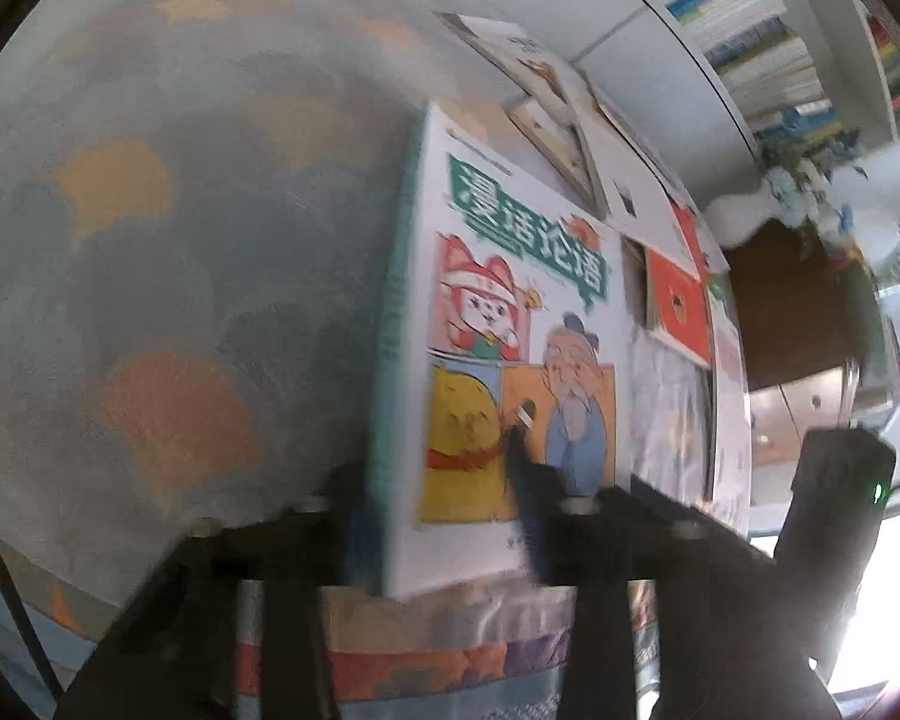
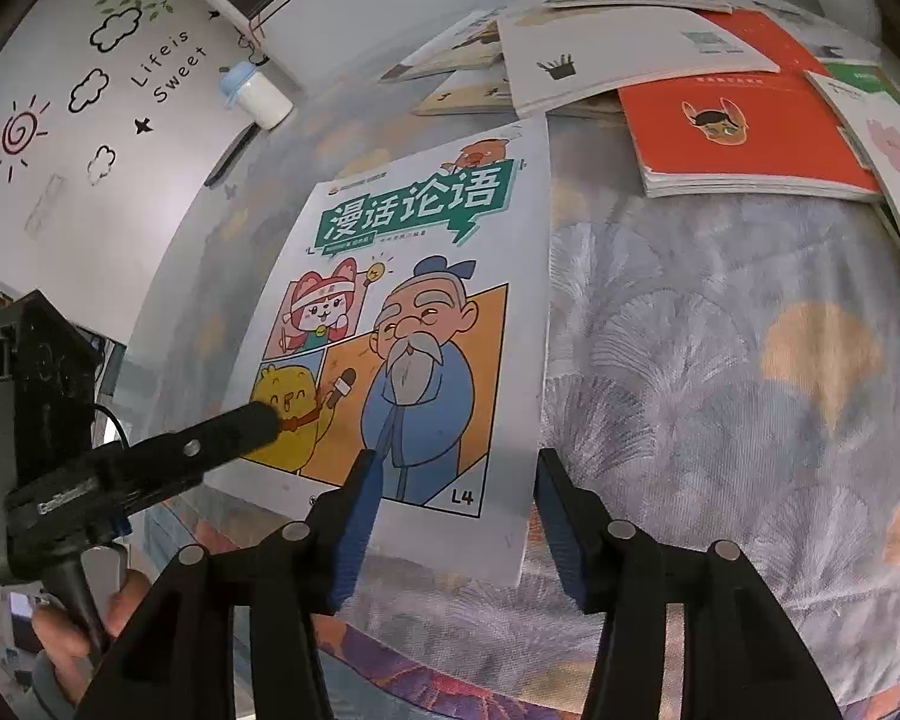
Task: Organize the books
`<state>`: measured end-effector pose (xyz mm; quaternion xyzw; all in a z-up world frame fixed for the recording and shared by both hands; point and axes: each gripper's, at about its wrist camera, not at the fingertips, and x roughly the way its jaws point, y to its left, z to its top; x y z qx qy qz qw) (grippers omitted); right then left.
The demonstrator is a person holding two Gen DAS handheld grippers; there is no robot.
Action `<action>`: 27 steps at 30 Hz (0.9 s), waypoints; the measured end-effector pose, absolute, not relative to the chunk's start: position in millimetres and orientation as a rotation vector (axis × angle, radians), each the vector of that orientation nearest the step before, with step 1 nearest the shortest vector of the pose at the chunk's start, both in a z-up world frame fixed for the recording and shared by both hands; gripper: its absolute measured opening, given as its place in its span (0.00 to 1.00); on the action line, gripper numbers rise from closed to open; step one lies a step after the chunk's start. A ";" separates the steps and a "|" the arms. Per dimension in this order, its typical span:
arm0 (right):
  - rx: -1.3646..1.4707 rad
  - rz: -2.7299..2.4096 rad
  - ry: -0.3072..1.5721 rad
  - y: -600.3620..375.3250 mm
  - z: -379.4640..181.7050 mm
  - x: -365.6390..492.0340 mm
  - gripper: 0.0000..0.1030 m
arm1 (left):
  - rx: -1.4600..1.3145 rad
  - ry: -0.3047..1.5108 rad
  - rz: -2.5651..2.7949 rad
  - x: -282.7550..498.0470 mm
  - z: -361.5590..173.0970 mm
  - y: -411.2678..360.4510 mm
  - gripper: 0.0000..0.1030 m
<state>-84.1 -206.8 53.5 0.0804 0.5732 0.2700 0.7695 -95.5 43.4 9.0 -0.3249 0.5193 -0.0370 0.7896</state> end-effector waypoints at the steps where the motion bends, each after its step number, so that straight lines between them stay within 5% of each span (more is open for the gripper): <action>1: 0.168 0.584 1.242 -205.5 53.8 -84.1 0.51 | -0.742 1.112 -0.083 -96.1 8.9 46.8 0.15; 27: 0.862 0.750 1.416 -287.0 17.3 -58.2 0.60 | -1.430 1.106 -0.342 -84.7 -7.6 33.9 0.12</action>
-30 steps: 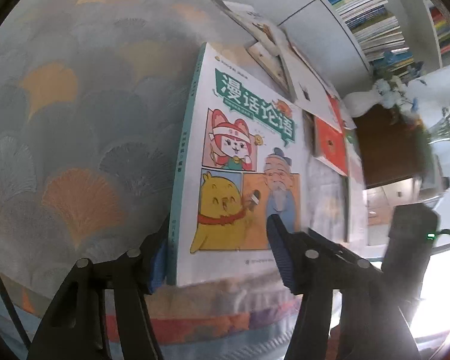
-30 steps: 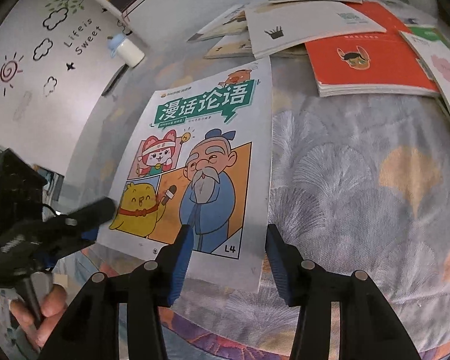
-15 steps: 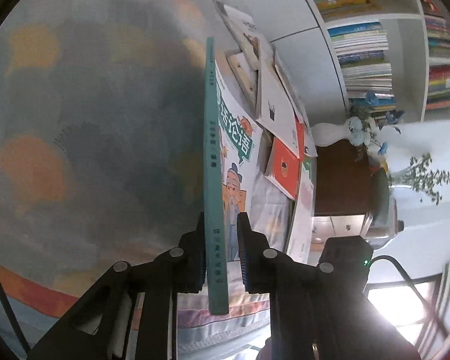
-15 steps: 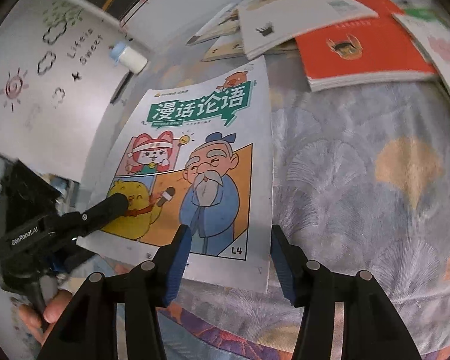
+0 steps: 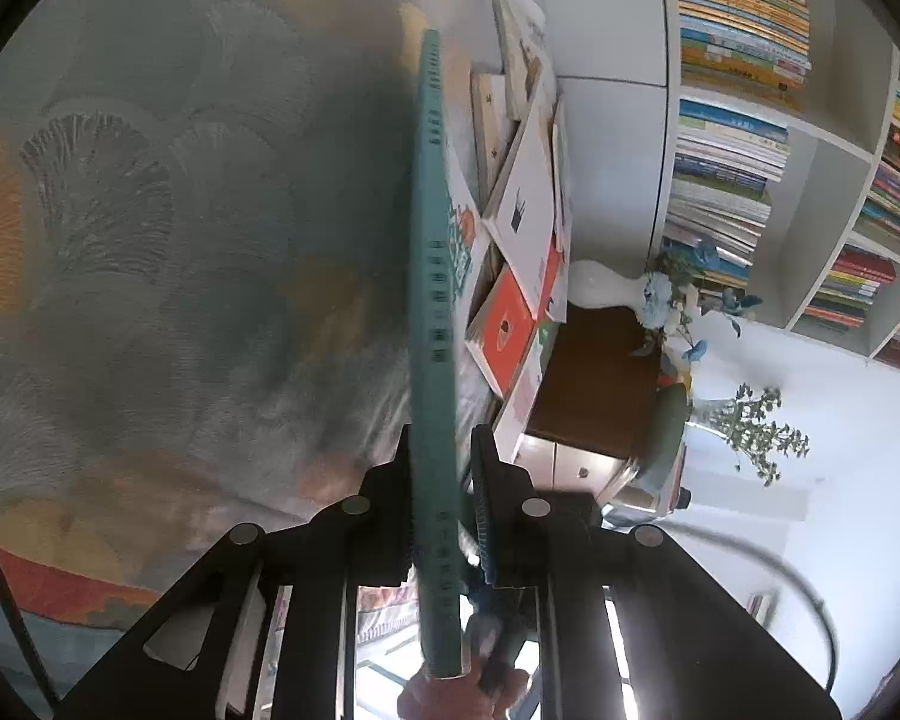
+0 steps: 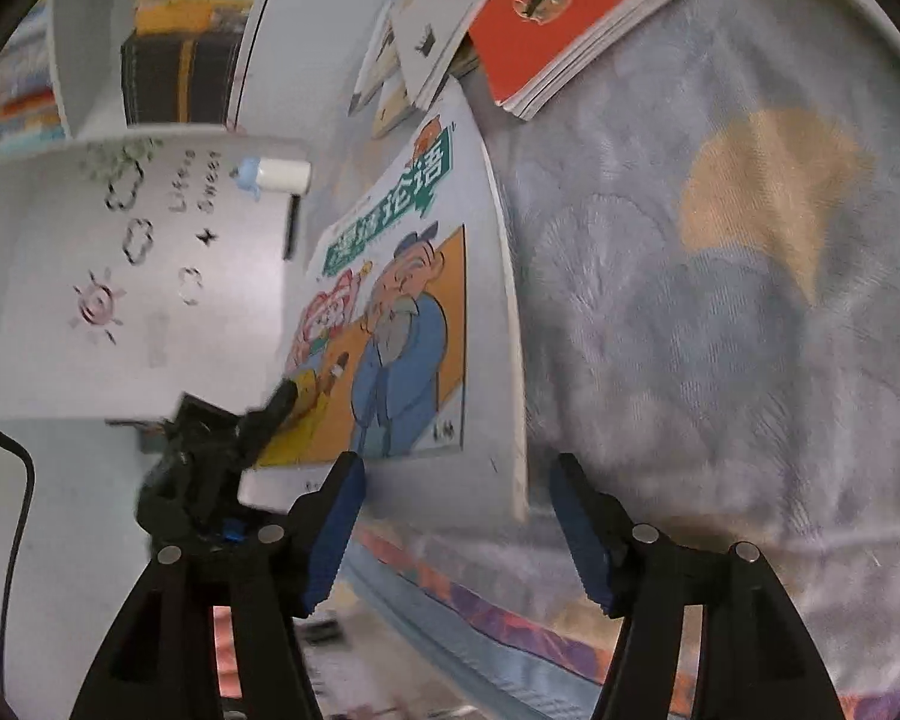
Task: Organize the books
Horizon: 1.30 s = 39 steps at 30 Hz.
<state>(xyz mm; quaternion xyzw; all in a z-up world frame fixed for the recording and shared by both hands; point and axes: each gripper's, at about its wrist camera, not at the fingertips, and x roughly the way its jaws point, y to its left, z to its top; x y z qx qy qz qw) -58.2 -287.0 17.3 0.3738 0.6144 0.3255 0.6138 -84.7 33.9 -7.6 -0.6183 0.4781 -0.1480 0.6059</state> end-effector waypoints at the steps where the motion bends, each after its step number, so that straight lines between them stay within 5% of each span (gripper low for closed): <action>1: 0.886 0.760 1.402 -285.5 16.3 -52.2 0.59 | -1.446 1.115 -0.353 -84.9 -9.6 34.8 0.12; 4: 0.896 0.751 1.393 -272.7 14.7 -35.3 0.34 | -1.329 1.167 -0.296 -83.5 -4.3 38.0 0.12; 11: 0.502 0.758 1.303 -242.1 57.9 -41.6 0.23 | -0.807 1.188 -0.205 -76.7 41.3 23.4 0.13; 20: -0.001 0.762 1.006 -177.9 142.8 -89.2 0.22 | -0.726 1.072 -0.283 -94.7 85.0 62.2 0.15; 30: -0.049 0.810 0.883 -71.4 198.6 -54.3 0.24 | -0.657 0.914 -0.227 -63.6 152.2 162.7 0.17; 39: -0.136 0.797 0.824 33.1 220.3 6.3 0.27 | -0.675 0.852 -0.192 -9.5 150.1 250.8 0.21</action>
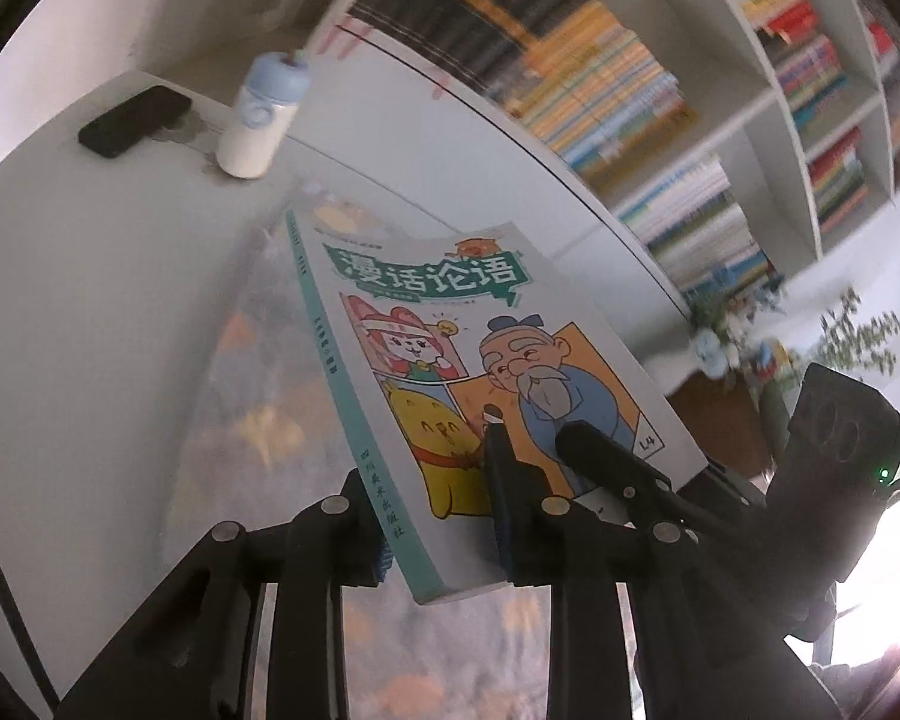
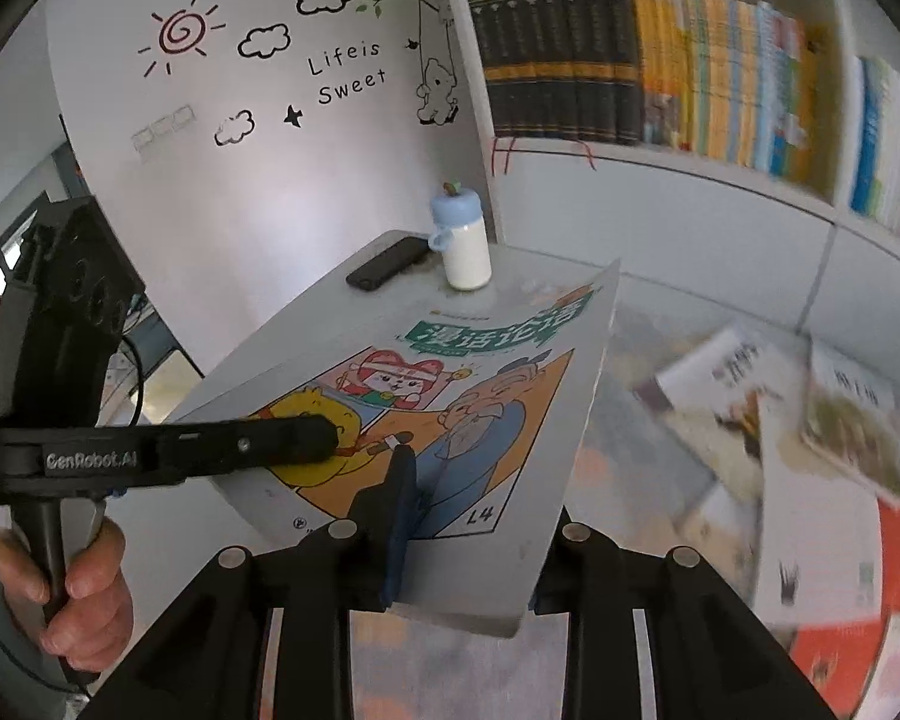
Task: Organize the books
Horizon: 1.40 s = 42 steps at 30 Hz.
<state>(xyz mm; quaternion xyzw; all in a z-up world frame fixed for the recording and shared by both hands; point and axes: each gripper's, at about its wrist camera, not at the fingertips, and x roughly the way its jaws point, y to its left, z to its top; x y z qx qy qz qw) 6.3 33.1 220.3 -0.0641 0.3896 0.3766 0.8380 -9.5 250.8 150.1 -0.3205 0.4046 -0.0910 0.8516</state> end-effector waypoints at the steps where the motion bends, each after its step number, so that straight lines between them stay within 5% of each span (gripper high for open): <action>1: -0.142 0.790 0.829 46.7 216.4 17.2 0.27 | -0.673 0.856 -0.181 0.5 145.3 253.8 0.21; 25: -0.153 0.688 1.108 107.0 93.8 104.3 0.33 | -0.687 1.052 -0.102 59.3 42.1 285.0 0.23; 28: -0.148 0.685 1.168 105.6 83.6 103.3 0.43 | -0.648 1.079 -0.036 51.0 41.0 286.9 0.24; 42: 0.074 0.586 1.271 -1.8 82.2 55.9 0.50 | -0.404 1.062 -0.037 7.6 89.5 237.2 0.28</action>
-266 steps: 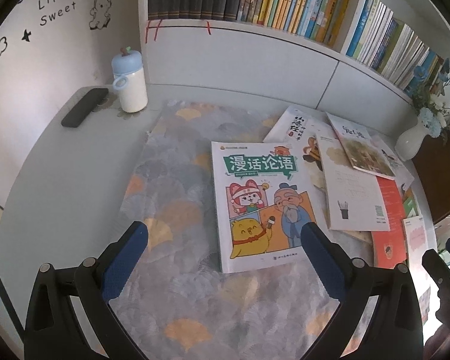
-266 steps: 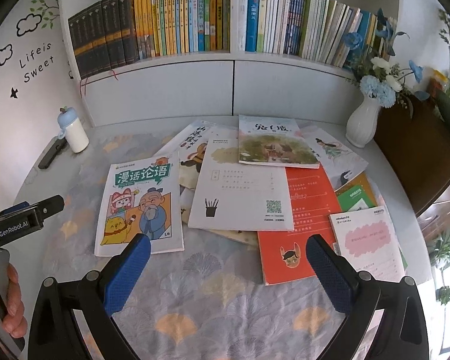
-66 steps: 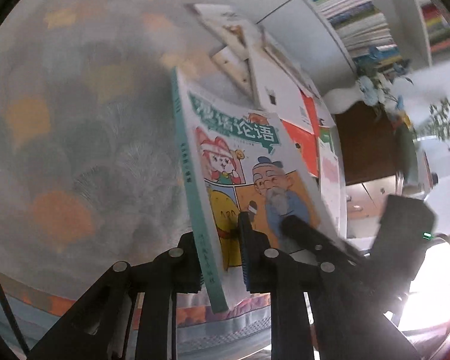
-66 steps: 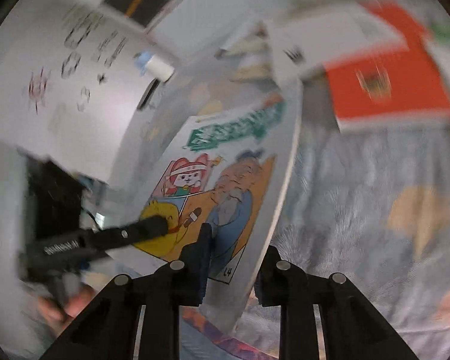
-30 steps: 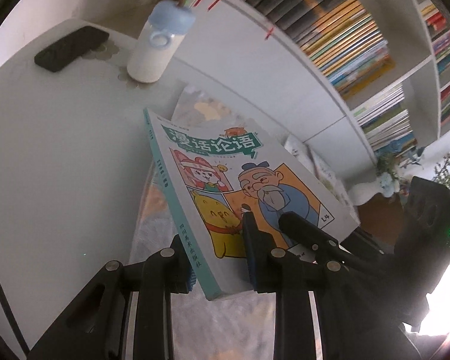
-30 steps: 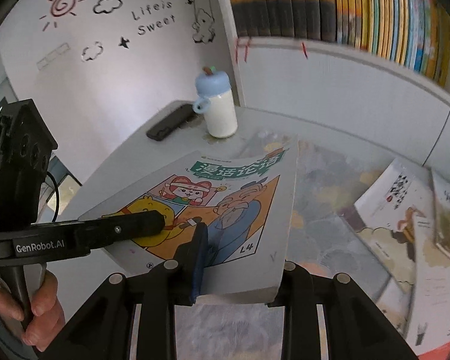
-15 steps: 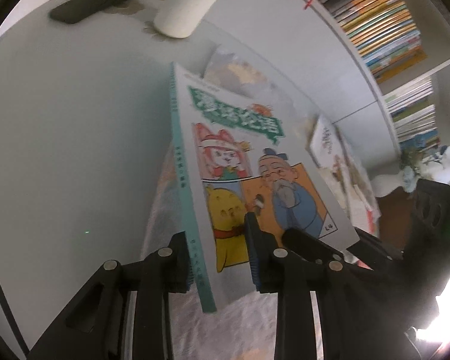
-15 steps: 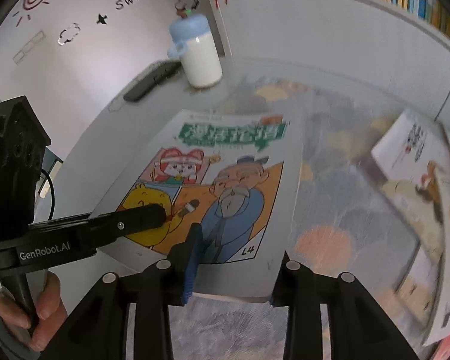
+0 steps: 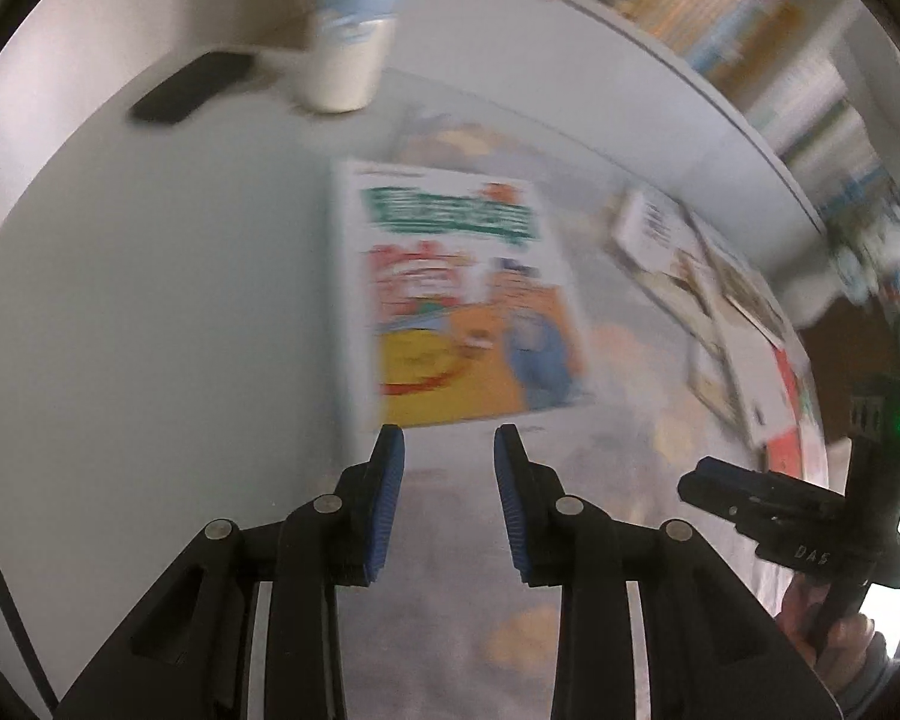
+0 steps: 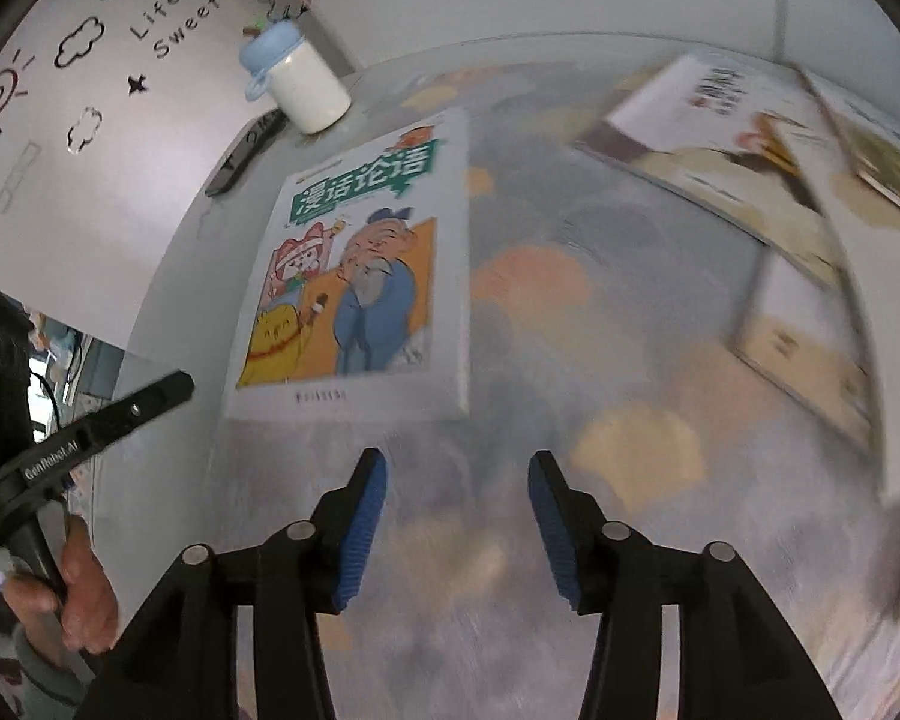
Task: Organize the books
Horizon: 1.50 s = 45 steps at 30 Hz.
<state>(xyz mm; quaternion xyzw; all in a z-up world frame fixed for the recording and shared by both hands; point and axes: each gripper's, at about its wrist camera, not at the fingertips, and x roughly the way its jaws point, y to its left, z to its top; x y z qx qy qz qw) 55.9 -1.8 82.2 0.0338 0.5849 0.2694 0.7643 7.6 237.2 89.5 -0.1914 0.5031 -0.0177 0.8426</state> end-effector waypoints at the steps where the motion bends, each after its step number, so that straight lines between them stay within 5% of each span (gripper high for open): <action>1: 0.085 0.570 1.258 -15.6 86.8 48.7 0.51 | -0.394 1.065 -0.056 8.8 92.5 225.8 0.30; 15: 0.013 0.316 1.075 -216.6 142.4 -20.1 0.55 | -0.228 1.114 -0.254 6.3 109.4 1.1 0.38; 20: 0.051 0.235 1.052 -292.6 152.4 -38.6 0.62 | -0.092 1.099 -0.271 7.5 124.8 -69.4 0.74; 22: 0.075 0.211 1.047 -318.9 153.9 -43.8 0.72 | -0.042 1.040 -0.257 5.4 130.5 -96.0 0.74; 35: 0.208 -0.011 1.099 -469.9 116.4 -51.9 0.74 | 0.102 1.126 -0.377 16.1 100.6 -243.2 0.74; 45: 0.257 -0.050 1.091 -511.8 90.9 -47.5 0.74 | 0.037 1.159 -0.444 17.9 74.6 -275.7 0.72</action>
